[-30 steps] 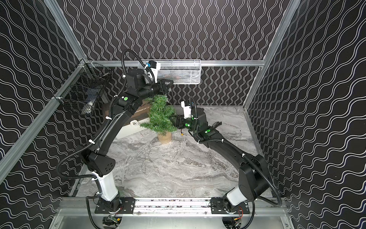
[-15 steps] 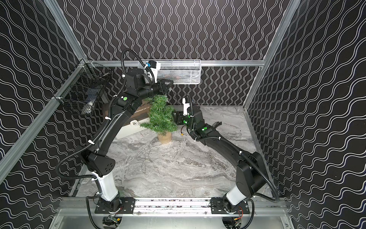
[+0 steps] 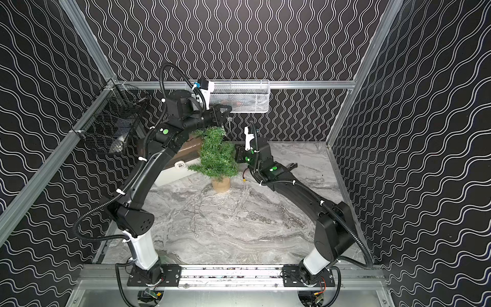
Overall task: Remove string lights from the small christmas tree
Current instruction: Remove the light string from the Christmas tree.
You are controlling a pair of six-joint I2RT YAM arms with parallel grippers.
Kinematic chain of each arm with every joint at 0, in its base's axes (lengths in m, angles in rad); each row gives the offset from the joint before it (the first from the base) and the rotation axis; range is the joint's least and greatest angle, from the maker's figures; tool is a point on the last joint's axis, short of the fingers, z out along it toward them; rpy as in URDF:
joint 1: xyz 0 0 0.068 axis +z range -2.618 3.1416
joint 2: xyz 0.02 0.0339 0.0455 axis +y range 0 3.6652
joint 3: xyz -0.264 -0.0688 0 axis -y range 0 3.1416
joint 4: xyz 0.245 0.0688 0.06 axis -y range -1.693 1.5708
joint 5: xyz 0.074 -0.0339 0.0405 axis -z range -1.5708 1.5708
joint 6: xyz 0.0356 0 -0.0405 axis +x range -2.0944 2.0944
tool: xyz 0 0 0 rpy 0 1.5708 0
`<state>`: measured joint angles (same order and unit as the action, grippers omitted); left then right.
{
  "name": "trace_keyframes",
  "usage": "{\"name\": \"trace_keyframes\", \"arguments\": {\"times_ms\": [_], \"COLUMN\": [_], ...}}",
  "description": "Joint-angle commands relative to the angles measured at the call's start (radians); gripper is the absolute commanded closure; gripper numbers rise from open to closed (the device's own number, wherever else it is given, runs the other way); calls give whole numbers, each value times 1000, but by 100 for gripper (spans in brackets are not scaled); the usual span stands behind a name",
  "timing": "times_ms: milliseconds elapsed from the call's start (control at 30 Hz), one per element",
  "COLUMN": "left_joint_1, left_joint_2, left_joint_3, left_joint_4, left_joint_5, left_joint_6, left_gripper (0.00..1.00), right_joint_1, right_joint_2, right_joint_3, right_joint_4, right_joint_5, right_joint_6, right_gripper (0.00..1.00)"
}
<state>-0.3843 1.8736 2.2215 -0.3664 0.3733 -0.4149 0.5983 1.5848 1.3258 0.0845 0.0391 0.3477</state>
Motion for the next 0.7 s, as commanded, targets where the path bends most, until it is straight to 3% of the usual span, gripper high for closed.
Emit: {"name": "trace_keyframes", "arguments": {"times_ms": [0, 200, 367, 500, 667], "left_joint_1": [-1, 0, 8, 44, 97], "left_joint_2": [0, 9, 59, 98, 103], "left_joint_3": [-6, -8, 85, 162, 153], "left_joint_4": [29, 37, -3, -10, 34], "left_joint_5": [0, -24, -55, -62, -42], "left_joint_6": [16, 29, 60, 59, 39], "left_gripper": [89, 89, 88, 87, 87], "right_joint_1": [-2, 0, 5, 19, 48], "right_joint_2": [-43, -124, -138, -140, -139], "right_joint_3": [-34, -85, -26, 11, 31], "right_joint_4": [27, 37, -1, -2, 2], "right_joint_5": [-25, -120, -270, -400, -457], "right_joint_6": [0, 37, 92, 141, 163], "right_gripper": [99, 100, 100, 100, 100]}}
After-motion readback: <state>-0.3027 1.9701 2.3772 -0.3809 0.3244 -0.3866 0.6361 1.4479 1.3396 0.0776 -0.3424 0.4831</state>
